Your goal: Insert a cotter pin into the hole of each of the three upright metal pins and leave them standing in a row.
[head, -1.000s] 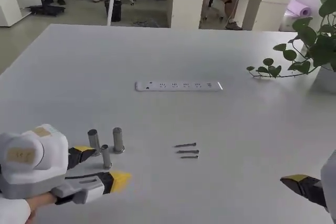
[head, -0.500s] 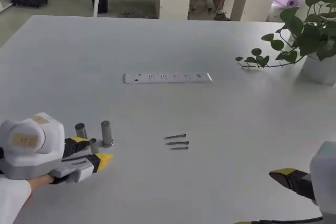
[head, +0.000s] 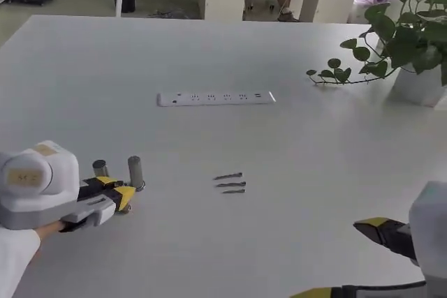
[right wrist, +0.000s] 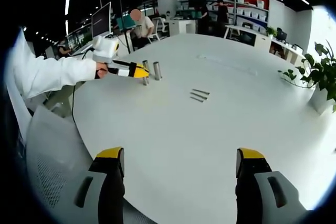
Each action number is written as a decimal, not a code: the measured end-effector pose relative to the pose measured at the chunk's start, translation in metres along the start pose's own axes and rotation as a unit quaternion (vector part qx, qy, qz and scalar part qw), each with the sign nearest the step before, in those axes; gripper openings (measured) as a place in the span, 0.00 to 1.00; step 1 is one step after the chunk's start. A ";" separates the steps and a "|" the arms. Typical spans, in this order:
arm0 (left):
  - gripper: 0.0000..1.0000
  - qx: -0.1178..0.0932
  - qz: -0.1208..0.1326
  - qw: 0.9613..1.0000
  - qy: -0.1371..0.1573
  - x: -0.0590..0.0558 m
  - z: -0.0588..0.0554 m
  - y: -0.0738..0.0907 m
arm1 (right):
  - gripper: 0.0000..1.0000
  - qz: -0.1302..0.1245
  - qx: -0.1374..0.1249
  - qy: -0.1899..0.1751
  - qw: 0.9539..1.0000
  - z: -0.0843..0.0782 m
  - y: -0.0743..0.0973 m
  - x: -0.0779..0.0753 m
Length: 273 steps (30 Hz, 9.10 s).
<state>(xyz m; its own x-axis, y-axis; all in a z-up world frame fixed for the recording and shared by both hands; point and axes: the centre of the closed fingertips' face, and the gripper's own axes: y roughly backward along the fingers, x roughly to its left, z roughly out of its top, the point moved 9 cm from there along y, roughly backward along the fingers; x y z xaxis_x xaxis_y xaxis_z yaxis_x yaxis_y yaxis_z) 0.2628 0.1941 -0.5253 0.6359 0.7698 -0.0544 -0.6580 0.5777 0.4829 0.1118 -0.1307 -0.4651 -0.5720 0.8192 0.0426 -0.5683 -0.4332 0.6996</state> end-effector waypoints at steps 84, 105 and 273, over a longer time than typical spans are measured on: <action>0.07 0.005 -0.126 0.986 -0.111 -0.106 -0.008 0.002 | 0.83 0.008 -0.026 -0.016 0.999 -0.009 0.007 0.006; 0.15 -0.005 -0.120 0.989 -0.086 -0.108 -0.009 0.005 | 0.83 0.007 -0.023 -0.025 0.999 -0.012 0.007 0.002; 0.94 -0.034 -0.095 0.988 0.119 -0.084 -0.048 0.126 | 0.00 0.160 0.237 0.403 0.870 0.097 -0.185 -0.026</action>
<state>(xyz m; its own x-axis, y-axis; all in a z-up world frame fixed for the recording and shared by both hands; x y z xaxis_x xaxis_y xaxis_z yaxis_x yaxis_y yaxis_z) 0.1073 0.2153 -0.5020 0.6425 0.6835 -0.3464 -0.5672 0.7282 0.3847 0.2888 -0.0353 -0.5268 -0.9931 0.0740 -0.0905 -0.1053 -0.2298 0.9675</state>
